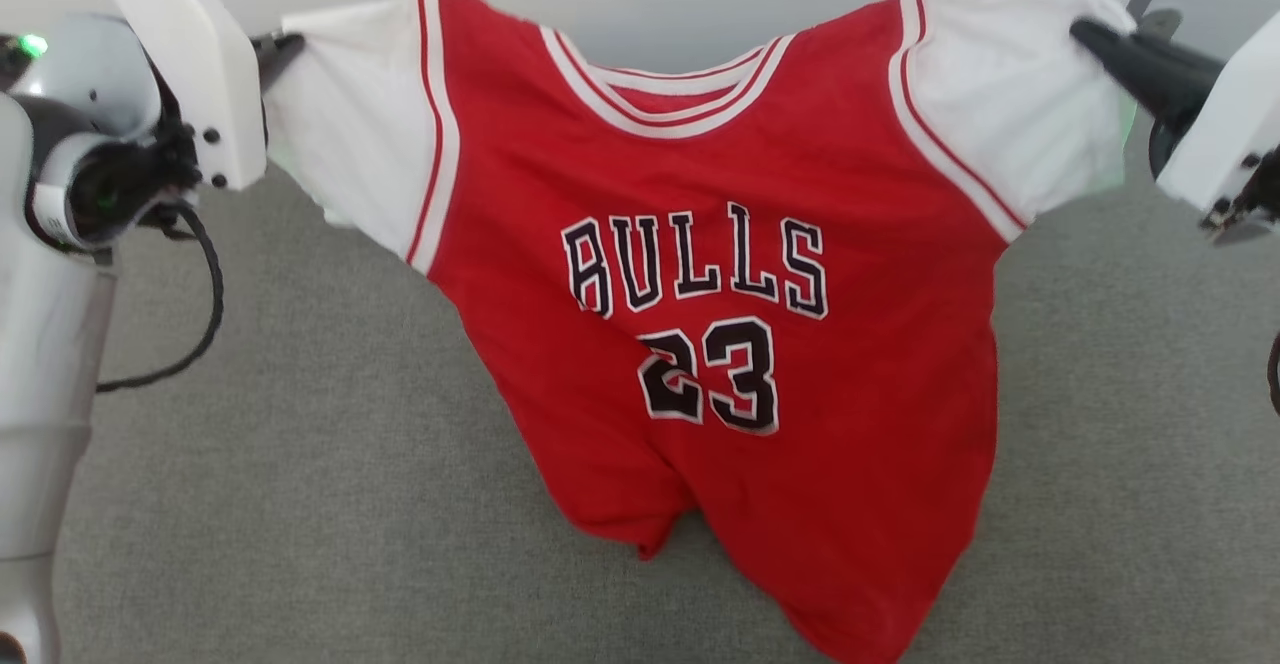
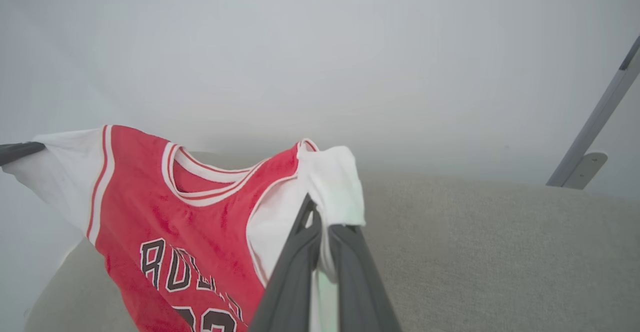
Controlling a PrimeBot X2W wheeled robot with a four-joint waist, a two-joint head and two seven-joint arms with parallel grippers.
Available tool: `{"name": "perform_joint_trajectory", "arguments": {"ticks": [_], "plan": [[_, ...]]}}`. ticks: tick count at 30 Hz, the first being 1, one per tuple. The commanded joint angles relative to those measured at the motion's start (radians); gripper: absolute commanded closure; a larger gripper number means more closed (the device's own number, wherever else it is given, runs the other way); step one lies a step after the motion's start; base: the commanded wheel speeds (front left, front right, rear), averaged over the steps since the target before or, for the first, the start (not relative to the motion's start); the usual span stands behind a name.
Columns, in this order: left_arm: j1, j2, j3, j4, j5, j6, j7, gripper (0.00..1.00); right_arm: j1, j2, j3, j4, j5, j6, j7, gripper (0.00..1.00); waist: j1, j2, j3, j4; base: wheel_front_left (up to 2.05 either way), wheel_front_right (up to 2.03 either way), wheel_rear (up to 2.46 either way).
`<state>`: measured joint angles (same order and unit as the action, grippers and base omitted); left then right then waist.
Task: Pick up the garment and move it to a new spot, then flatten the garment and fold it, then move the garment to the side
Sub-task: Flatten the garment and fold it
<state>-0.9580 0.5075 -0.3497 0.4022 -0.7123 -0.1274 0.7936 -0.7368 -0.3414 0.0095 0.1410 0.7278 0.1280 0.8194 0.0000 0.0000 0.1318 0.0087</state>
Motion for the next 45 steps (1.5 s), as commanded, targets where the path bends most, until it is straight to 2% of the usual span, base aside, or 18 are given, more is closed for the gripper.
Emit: {"name": "perform_joint_trajectory", "arguments": {"ticks": [1,13,20,27,36,39,40,42,45], "plan": [[-0.029,0.008,0.003,-0.007,0.004,-0.002,-0.007,1.00,-0.028,0.021,-0.019,-0.012,0.008,0.005,0.003,1.00,0.0000,0.0000,-0.037,-0.013,0.00,0.00,0.00],[-0.133,0.017,-0.006,-0.025,0.008,-0.003,-0.035,1.00,-0.129,0.067,-0.096,-0.043,-0.063,0.005,-0.003,1.00,0.0000,0.0000,-0.079,-0.018,0.00,0.00,0.00],[-0.220,0.001,-0.038,0.008,0.044,-0.003,-0.120,1.00,-0.226,0.089,-0.090,0.019,-0.163,0.005,-0.106,1.00,0.0000,0.0000,-0.020,-0.024,0.00,0.00,0.00],[-0.391,-0.041,-0.071,0.139,0.137,-0.003,-0.346,1.00,-0.397,0.074,-0.006,0.199,-0.298,0.005,-0.357,1.00,0.0000,0.0000,0.105,-0.026,0.00,0.00,0.00],[-0.633,-0.084,-0.088,0.313,0.269,0.000,-0.738,1.00,-0.627,0.083,0.078,0.438,-0.479,0.003,-0.827,1.00,0.0000,0.0000,0.210,-0.021,0.00,0.00,0.00],[-0.677,-0.089,-0.089,0.341,0.289,0.000,-0.883,1.00,-0.680,0.065,0.108,0.503,-0.553,0.002,-0.989,1.00,0.0000,0.0000,0.225,-0.013,0.00,0.00,0.00],[-0.676,-0.092,-0.108,0.360,0.307,-0.001,-0.960,1.00,-0.701,0.060,0.132,0.545,-0.589,0.003,-1.040,1.00,0.0000,0.0000,0.229,-0.005,0.00,0.00,0.00],[-0.648,-0.093,-0.132,0.382,0.309,-0.002,-0.997,1.00,-0.695,0.057,0.157,0.585,-0.603,0.002,-1.060,1.00,0.0000,0.0000,0.230,0.000,0.00,0.00,0.00],[-0.584,-0.092,-0.190,0.406,0.276,-0.002,-1.010,1.00,-0.655,0.057,0.209,0.660,-0.562,0.002,-1.064,1.00,0.0000,0.0000,0.228,0.008,0.00,0.00,0.00]]}}
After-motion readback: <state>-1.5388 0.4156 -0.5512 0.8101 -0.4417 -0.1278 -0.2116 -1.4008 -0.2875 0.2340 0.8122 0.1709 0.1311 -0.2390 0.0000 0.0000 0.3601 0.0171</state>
